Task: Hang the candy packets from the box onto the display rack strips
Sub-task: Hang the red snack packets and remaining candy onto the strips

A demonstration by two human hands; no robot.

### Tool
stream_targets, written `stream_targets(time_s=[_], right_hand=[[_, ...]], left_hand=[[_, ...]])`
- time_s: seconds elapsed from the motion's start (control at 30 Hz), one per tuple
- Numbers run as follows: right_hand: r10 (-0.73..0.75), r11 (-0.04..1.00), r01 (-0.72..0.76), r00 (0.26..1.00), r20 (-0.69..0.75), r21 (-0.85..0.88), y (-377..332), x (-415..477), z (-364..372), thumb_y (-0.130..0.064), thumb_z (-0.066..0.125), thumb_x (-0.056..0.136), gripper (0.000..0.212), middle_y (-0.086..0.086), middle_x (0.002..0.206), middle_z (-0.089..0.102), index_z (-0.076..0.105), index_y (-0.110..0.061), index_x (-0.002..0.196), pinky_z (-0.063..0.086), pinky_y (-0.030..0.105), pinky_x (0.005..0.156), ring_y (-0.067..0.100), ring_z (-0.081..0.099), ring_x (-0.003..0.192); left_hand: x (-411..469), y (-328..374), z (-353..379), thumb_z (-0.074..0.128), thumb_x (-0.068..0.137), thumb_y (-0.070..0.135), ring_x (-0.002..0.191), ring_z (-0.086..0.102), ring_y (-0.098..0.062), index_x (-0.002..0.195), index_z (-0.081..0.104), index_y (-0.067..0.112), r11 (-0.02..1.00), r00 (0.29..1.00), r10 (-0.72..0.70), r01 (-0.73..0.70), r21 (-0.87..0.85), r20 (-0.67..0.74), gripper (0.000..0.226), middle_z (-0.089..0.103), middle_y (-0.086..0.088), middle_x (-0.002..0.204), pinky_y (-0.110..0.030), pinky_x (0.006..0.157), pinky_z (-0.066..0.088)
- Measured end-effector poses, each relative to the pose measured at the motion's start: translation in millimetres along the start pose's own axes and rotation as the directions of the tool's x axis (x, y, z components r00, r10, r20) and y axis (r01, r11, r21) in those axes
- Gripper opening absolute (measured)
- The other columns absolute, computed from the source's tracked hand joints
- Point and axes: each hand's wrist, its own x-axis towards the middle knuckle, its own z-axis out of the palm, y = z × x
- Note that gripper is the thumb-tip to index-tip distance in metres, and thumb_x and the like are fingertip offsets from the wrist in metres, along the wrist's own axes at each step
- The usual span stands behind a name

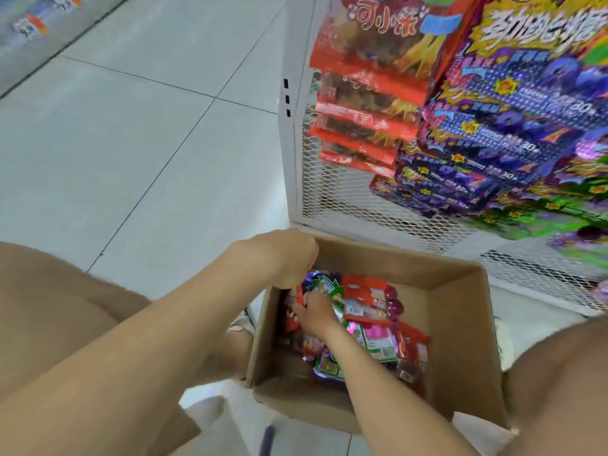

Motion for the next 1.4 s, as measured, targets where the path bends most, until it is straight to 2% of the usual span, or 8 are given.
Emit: stream_targets(time_s=[0.2,0.33,0.47,0.7,0.87,1.03,1.13,1.4], right_hand=[[-0.009,0.962,0.102,0.938,-0.346,0.252,-24.3,-45.7,-51.4,-0.024,0.053,0.103,0.011,0.000,0.088,0.062,0.059,-0.015,0.101,0.042,0.033,0.065,0.011,0.055,0.079],[-0.329,0.930,0.365,0.792,-0.514,-0.031,-46.9,-86.9,-91.9,-0.033,0.059,0.095,0.015,-0.004,0.068,0.060,0.060,-0.018,0.093,0.041,0.031,0.055,0.019,0.061,0.061],[-0.509,0.851,0.478,0.657,-0.556,-0.215,-57.1,-124.8,-120.1,-0.040,0.057,0.097,0.020,-0.010,0.080,0.058,0.058,-0.023,0.088,0.046,0.034,0.064,0.017,0.061,0.073],[-0.131,0.833,0.512,0.548,-0.826,0.208,-63.6,-164.6,-178.0,-0.029,0.069,0.097,0.042,-0.003,0.113,0.053,0.048,-0.022,0.132,0.043,0.020,0.084,0.003,0.053,0.092],[-0.187,0.593,0.591,0.761,-0.621,0.546,-89.1,-197.1,-224.1,-0.034,0.063,0.105,0.028,-0.014,0.071,0.067,0.073,-0.020,0.082,0.052,0.037,0.069,0.004,0.059,0.066],[-0.224,0.637,0.741,0.443,-0.868,0.214,-137.6,-240.1,-257.2,-0.034,0.066,0.102,0.029,-0.013,0.060,0.064,0.073,-0.021,0.077,0.043,0.032,0.057,0.001,0.049,0.055],[-0.410,0.654,0.746,0.206,-0.888,-0.129,-170.7,-268.3,-291.3,-0.035,0.070,0.100,0.030,-0.007,0.053,0.055,0.073,-0.017,0.076,0.039,0.028,0.053,0.009,0.044,0.052],[-0.419,0.760,0.588,0.120,-0.900,-0.275,-227.7,-259.6,-375.9,-0.036,0.066,0.101,0.045,0.005,0.055,0.049,0.056,-0.007,0.069,0.021,0.043,0.060,0.030,0.043,0.056]], left_hand=[[-4.5,15.5,-13.9,0.046,0.107,0.020,0.063,0.049,-0.021,0.073,0.045,0.013,0.982,0.985,-0.146,0.133,-0.138,-0.093,0.035,0.051,-0.009,0.080,-0.031,0.058,0.041],[-17.4,31.0,-26.6,0.058,0.095,0.070,0.077,0.069,-0.025,0.087,0.065,0.007,0.837,0.986,-0.133,0.055,-0.544,-0.105,0.064,0.067,-0.009,0.087,-0.036,0.061,0.063],[-27.4,36.9,-35.8,0.065,0.101,0.035,0.083,0.072,-0.034,0.099,0.066,0.000,0.736,0.943,-0.148,-0.097,-0.670,-0.299,0.035,0.069,-0.016,0.093,-0.048,0.070,0.066],[-52.8,40.3,-41.1,0.055,0.110,0.026,0.066,0.044,-0.018,0.078,0.050,0.016,0.690,0.833,-0.118,-0.323,-0.648,-0.541,0.033,0.047,0.000,0.070,-0.038,0.063,0.041],[-72.1,57.2,-52.7,0.054,0.111,0.023,0.077,0.064,-0.018,0.095,0.062,0.021,0.679,0.482,-0.086,-0.613,-0.405,-0.872,0.018,0.068,0.002,0.083,-0.041,0.072,0.051],[-107.3,79.5,-97.7,0.051,0.111,0.035,0.082,0.069,-0.011,0.100,0.063,0.022,0.650,0.207,-0.264,-0.683,-0.332,-0.942,0.021,0.071,0.007,0.088,-0.035,0.071,0.054],[-123.6,81.5,-141.4,0.048,0.111,0.032,0.093,0.068,-0.003,0.114,0.063,0.023,0.591,0.213,-0.282,-0.729,-0.344,-0.936,0.019,0.072,0.010,0.101,-0.025,0.080,0.053],[-132.4,80.1,-253.0,0.040,0.096,0.018,0.117,0.059,-0.027,0.134,0.061,0.007,0.432,0.413,-0.370,-0.716,-0.548,-0.832,0.044,0.063,0.000,0.119,-0.040,0.097,0.048]])
